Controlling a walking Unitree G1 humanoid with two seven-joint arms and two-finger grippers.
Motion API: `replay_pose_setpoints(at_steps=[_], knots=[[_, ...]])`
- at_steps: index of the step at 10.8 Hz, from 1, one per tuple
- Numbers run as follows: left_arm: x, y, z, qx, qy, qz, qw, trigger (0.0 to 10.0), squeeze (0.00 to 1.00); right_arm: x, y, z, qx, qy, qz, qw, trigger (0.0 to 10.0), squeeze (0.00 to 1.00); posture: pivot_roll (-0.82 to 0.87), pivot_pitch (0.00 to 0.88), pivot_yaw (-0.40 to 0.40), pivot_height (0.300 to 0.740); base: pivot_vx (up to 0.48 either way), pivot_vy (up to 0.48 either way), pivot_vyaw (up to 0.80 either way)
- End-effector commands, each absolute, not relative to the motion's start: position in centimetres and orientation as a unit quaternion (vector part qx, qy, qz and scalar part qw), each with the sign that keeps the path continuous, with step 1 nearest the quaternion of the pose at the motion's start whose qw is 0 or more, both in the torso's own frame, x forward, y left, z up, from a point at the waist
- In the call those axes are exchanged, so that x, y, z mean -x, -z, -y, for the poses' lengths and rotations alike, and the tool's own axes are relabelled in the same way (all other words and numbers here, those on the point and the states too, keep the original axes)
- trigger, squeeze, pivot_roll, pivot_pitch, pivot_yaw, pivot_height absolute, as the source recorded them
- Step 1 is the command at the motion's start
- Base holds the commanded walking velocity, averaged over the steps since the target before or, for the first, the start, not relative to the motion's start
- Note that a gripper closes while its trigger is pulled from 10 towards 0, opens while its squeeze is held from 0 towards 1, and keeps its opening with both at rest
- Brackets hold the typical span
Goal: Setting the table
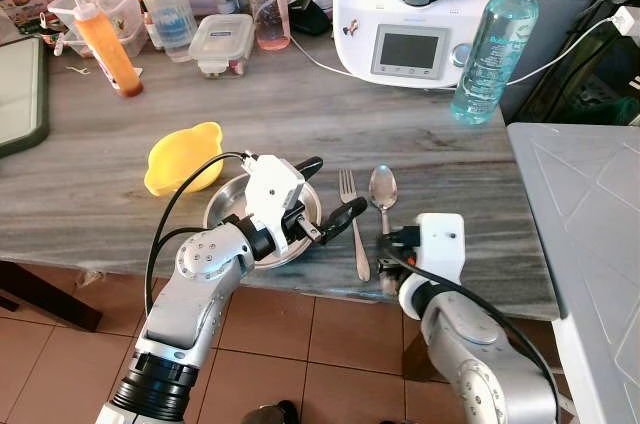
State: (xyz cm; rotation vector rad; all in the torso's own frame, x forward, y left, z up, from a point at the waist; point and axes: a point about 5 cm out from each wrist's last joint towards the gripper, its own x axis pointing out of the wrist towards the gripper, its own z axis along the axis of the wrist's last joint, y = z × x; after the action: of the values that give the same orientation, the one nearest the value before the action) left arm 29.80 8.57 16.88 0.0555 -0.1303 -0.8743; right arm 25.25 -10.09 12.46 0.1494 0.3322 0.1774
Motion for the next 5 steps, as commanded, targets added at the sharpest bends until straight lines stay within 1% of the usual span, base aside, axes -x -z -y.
replay_pose_setpoints(at_steps=[1, 5], knots=[[-29.95, -16.89, -8.65, -0.034, 0.423, 0.063, 0.904, 10.0, 0.0, -24.93, -11.07, 10.49, -0.073, -0.07, -0.201, 0.974, 10.0, 1.0, 0.11, 0.151, 0.071, 0.74, 0.0, 0.0, 0.0], [-29.98, -16.92, -8.57, -0.034, 0.424, 0.064, 0.903, 10.0, 0.0, -25.12, -11.7, 11.12, -0.067, -0.055, -0.182, 0.98, 10.0, 1.0, 0.11, 0.148, 0.074, 0.74, 0.0, 0.0, 0.0]])
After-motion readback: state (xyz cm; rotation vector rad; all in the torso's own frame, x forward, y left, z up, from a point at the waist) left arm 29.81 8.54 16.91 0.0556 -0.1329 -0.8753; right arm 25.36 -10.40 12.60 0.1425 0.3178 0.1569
